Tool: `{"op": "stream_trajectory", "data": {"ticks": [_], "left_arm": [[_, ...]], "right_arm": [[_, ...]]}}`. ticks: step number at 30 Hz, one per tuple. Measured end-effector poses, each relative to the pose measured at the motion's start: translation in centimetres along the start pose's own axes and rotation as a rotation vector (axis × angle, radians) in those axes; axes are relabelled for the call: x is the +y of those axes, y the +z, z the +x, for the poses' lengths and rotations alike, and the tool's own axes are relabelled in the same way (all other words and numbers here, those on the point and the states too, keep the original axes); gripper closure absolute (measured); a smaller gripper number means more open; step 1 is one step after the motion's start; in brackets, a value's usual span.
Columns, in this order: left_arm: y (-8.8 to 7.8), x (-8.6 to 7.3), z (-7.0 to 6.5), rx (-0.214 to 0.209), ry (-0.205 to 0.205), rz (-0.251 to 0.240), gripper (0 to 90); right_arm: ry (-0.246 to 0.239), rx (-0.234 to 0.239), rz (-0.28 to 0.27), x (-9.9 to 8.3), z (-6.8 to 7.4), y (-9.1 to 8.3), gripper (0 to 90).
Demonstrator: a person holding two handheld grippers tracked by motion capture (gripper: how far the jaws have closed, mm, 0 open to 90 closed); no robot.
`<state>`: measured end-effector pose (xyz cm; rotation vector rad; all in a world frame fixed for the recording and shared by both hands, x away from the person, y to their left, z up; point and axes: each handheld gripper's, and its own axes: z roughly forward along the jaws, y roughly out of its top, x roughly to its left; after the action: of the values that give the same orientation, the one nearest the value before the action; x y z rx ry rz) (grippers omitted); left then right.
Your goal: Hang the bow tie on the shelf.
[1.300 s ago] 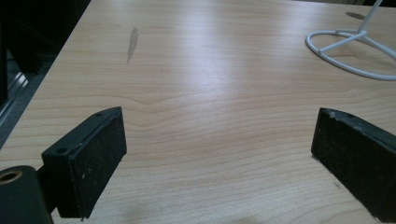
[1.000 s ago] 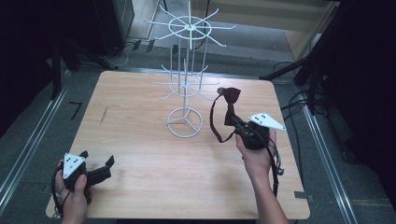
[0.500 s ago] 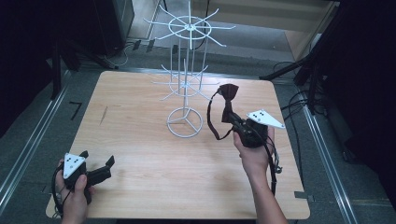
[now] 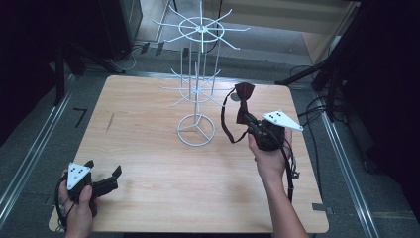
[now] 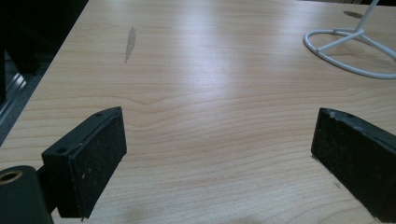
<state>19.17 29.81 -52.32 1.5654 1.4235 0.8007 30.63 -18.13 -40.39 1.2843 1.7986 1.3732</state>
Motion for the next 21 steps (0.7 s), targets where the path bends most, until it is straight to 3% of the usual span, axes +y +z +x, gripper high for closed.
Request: {"op": "stream_trajectory", "data": {"ticks": [21], "left_arm": [[0.0,0.0,0.0,-0.004,0.000,0.000,3.6]], "right_arm": [[-0.016,-0.010,-0.018,1.5,-0.2,1.9,86.4]]}}
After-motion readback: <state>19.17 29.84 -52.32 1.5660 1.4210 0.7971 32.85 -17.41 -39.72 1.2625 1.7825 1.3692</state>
